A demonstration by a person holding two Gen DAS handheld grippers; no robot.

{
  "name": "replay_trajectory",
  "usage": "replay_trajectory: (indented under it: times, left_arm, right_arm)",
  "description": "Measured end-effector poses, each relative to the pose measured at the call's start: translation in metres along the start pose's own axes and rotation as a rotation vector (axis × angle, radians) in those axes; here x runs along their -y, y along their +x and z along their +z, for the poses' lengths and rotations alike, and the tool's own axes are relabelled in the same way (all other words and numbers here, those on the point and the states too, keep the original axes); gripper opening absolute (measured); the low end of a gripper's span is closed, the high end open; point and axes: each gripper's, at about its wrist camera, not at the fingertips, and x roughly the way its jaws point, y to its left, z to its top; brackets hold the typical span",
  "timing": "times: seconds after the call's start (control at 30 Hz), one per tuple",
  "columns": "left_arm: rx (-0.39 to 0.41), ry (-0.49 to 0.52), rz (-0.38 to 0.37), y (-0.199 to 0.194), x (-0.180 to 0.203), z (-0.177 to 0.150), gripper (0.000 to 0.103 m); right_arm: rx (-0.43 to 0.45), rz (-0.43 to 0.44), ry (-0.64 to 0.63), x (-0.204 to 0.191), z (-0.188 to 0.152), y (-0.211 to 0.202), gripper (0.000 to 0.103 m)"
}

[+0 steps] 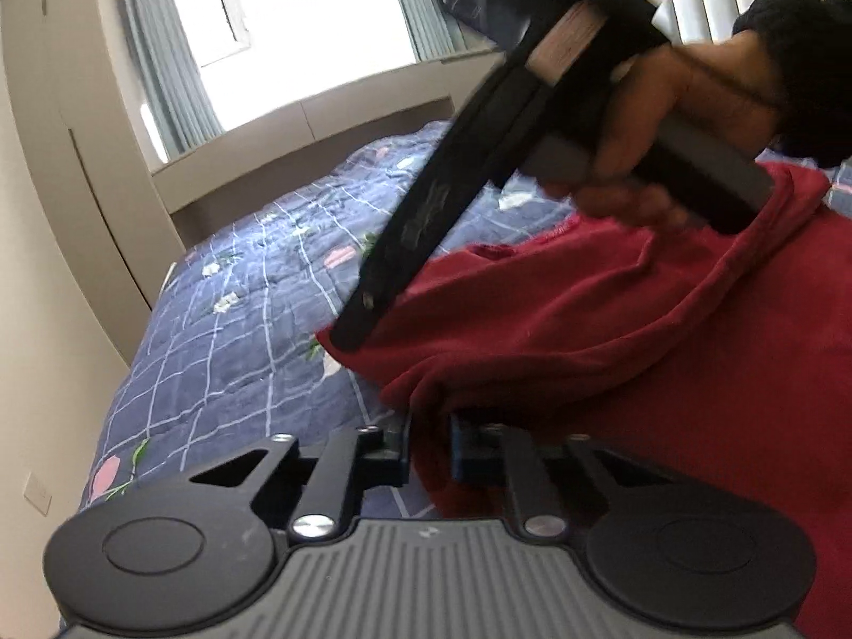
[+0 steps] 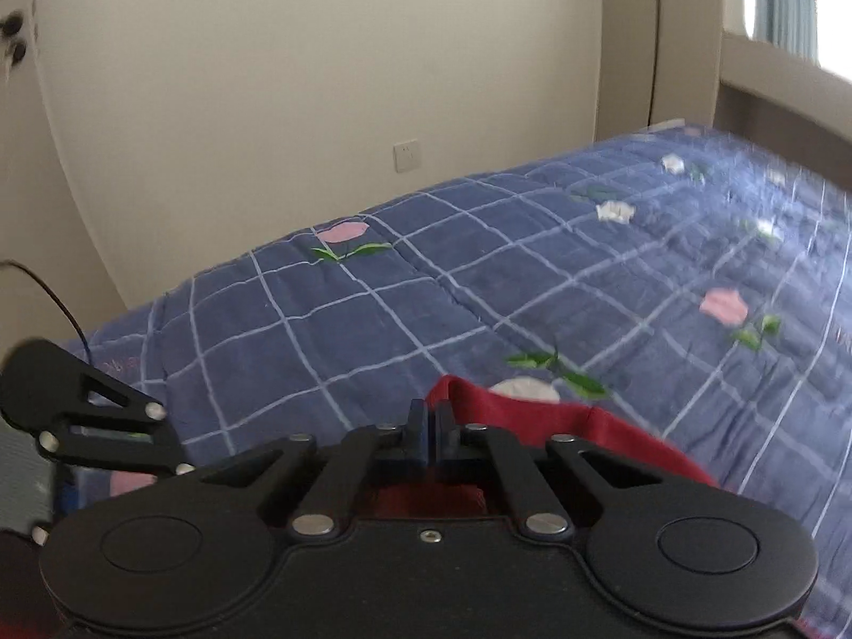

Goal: Fold small clothes

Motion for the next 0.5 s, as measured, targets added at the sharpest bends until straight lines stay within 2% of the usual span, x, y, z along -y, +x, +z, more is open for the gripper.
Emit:
replay_trajectory:
  times: [0.13,0.23,0.43,0.5]
  left_arm:
    - [0.021,-0.093,0.027,-0.008,-0.009,-0.007,0.008]
    - [0.018,-0.225,0.031,-0.013,-0.023,-0.014,0.007]
    - [-0.012,-0.530,-0.038,-0.015,-0.047,-0.026,0.007]
    - [-0.015,-0.613,-0.056,-0.014,-0.055,-0.032,0.007]
  right_arm:
    - [0.092,-0.057,0.046,0.008,0.004,-0.008,0.000]
    - [0.128,-0.115,0.078,0.018,0.005,-0.009,0.000]
    - [0.130,-0.174,0.072,0.023,-0.002,0.003,0.000]
    - [0.117,-0.157,0.097,0.026,-0.004,0.008,0.001]
